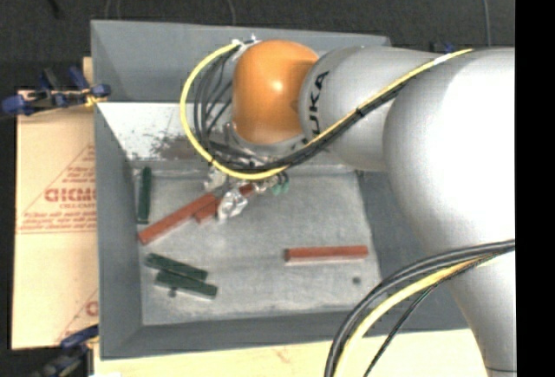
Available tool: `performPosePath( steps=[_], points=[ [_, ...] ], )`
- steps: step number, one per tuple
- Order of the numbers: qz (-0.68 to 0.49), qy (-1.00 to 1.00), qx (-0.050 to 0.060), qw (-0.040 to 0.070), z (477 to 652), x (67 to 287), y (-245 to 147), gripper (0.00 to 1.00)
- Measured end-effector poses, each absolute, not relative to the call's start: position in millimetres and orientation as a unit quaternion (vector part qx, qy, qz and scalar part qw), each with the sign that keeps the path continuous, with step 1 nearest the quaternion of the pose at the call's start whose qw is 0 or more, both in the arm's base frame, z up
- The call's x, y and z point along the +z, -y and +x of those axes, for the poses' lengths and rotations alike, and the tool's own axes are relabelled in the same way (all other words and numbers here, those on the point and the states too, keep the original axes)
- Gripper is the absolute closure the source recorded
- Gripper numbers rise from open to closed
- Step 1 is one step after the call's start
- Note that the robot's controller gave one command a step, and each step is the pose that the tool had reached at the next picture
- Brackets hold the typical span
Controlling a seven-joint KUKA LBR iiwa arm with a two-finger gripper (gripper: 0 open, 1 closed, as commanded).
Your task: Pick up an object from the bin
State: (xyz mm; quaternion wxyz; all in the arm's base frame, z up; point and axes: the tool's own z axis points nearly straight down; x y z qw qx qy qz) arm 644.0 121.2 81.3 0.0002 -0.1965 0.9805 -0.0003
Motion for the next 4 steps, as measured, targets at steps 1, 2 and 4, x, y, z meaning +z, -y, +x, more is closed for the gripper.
performPosePath(
  steps=[1,2,4],
  points=[
    [-0.196,-0.981,0.0,0.0,643.9,82.6,-121.1,1.0],
    [-0.196,-0.981,0.0,0.001,642.8,88.4,-120.8,1.0],
    [-0.196,-0.981,0.0,-0.002,641.6,129.4,-120.6,1.0]
  ],
)
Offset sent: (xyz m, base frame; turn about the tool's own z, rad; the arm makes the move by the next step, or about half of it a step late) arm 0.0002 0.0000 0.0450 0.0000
